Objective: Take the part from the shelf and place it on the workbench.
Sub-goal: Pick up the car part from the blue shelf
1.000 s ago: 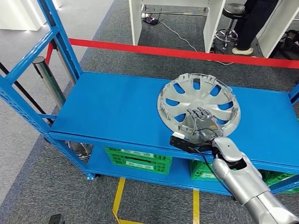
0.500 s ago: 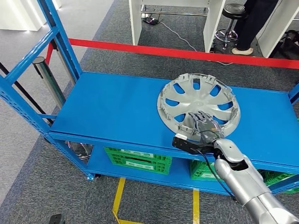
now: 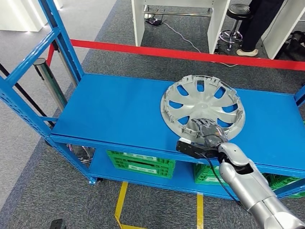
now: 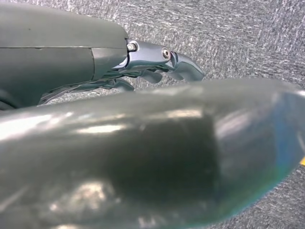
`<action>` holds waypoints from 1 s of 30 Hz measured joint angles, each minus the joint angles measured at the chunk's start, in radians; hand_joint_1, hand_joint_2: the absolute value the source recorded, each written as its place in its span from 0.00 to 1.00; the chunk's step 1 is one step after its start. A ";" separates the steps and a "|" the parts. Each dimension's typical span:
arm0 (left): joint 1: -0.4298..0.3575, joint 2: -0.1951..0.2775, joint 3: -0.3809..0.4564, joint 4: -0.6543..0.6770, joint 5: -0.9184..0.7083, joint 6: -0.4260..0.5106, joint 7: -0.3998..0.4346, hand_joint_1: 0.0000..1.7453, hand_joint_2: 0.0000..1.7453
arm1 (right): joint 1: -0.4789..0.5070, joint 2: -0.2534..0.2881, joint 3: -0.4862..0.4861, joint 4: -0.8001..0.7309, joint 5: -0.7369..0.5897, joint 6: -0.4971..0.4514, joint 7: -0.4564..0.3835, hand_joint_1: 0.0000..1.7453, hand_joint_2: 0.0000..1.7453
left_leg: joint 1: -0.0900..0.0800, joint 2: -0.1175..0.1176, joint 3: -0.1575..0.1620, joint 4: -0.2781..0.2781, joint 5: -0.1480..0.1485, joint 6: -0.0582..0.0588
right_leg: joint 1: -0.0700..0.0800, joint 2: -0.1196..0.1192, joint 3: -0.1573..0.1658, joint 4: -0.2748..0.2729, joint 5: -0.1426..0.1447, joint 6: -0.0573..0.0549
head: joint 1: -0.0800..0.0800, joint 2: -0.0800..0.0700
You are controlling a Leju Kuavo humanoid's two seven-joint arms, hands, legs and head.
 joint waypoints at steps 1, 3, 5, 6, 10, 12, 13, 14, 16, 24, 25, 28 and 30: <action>0.000 0.000 0.000 0.000 0.000 0.000 0.000 0.00 0.00 | 0.001 0.000 0.000 0.002 -0.001 0.001 -0.001 1.00 1.00 | 0.000 0.000 0.000 0.000 0.000 0.000 | 0.000 0.000 0.000 0.000 0.000 0.000 | 0.000 0.000; 0.000 0.001 0.001 0.000 0.000 0.000 0.000 0.00 0.00 | 0.004 0.000 0.000 0.004 -0.005 0.003 -0.002 1.00 1.00 | 0.000 0.000 0.000 0.000 0.000 0.000 | 0.000 0.000 0.000 0.000 0.000 0.000 | 0.000 0.000; 0.000 0.002 0.002 0.000 0.000 0.000 0.000 0.00 0.00 | 0.005 0.000 0.000 0.005 -0.012 0.006 -0.004 1.00 1.00 | 0.000 0.000 0.000 0.000 0.000 0.000 | 0.000 0.000 0.000 0.000 0.000 0.000 | 0.000 0.000; 0.000 0.003 0.003 0.000 0.000 0.000 0.000 0.00 0.00 | 0.004 0.000 0.000 0.006 -0.016 0.007 -0.006 1.00 1.00 | 0.000 0.000 0.000 0.000 0.000 0.000 | 0.000 0.000 0.000 0.000 0.000 0.000 | 0.000 0.000; 0.000 0.005 0.004 0.000 0.000 0.000 0.000 0.00 0.00 | 0.001 0.000 0.000 0.006 -0.031 0.013 -0.017 1.00 1.00 | 0.000 0.000 0.000 0.000 0.000 0.000 | 0.000 0.000 0.000 0.000 0.000 0.000 | 0.000 0.000; 0.000 0.006 0.004 0.000 0.000 0.000 0.000 0.00 0.00 | 0.001 0.000 0.000 0.006 -0.033 0.015 -0.020 1.00 1.00 | 0.000 0.000 0.000 0.000 0.000 0.000 | 0.000 0.000 0.000 0.000 0.000 0.000 | 0.000 0.000; 0.000 0.006 0.004 0.000 0.000 0.000 0.000 0.00 0.00 | 0.001 0.000 0.000 0.006 -0.034 0.016 -0.020 1.00 1.00 | 0.000 0.000 0.000 0.000 0.000 0.000 | 0.000 0.000 0.000 0.000 0.000 0.000 | 0.000 0.000; 0.000 0.006 0.004 0.000 -0.001 0.000 0.000 0.00 0.00 | 0.001 0.000 0.000 0.006 -0.034 0.016 -0.021 1.00 1.00 | 0.000 0.000 0.000 0.000 0.000 0.000 | 0.000 -0.001 0.000 0.000 0.000 0.000 | 0.000 0.000; 0.000 0.007 0.004 0.000 -0.001 0.000 0.000 0.00 0.00 | 0.001 0.000 0.000 0.006 -0.038 0.017 -0.022 1.00 1.00 | 0.000 0.000 0.000 0.000 0.000 0.000 | 0.000 -0.001 0.000 0.000 0.000 0.000 | 0.000 0.000; 0.000 0.007 0.005 0.000 -0.001 0.000 -0.001 0.00 0.00 | 0.021 0.000 0.001 -0.027 -0.014 -0.052 -0.033 1.00 1.00 | 0.000 0.000 -0.001 0.000 0.000 0.000 | 0.000 -0.001 -0.001 0.000 0.000 0.000 | 0.000 0.000; 0.000 0.007 0.006 0.000 -0.001 0.001 -0.002 0.00 0.00 | 0.034 0.000 0.000 -0.044 0.018 -0.091 -0.032 1.00 1.00 | 0.000 -0.001 -0.001 0.000 0.000 0.000 | 0.000 -0.001 -0.001 0.000 0.000 0.000 | 0.000 0.000; 0.001 0.006 0.009 0.000 -0.001 0.005 -0.013 0.00 0.00 | 0.087 0.000 -0.001 -0.116 0.158 -0.236 -0.028 1.00 1.00 | 0.000 -0.001 -0.004 0.000 0.000 0.000 | 0.000 -0.001 -0.004 0.000 0.000 0.000 | 0.000 0.000; 0.000 0.006 0.011 0.000 -0.001 0.009 -0.024 0.00 0.00 | 0.118 0.000 -0.002 -0.169 0.246 -0.320 -0.024 1.00 1.00 | 0.000 0.000 -0.005 0.000 0.000 0.000 | 0.000 0.000 -0.006 0.000 0.000 0.000 | 0.000 0.000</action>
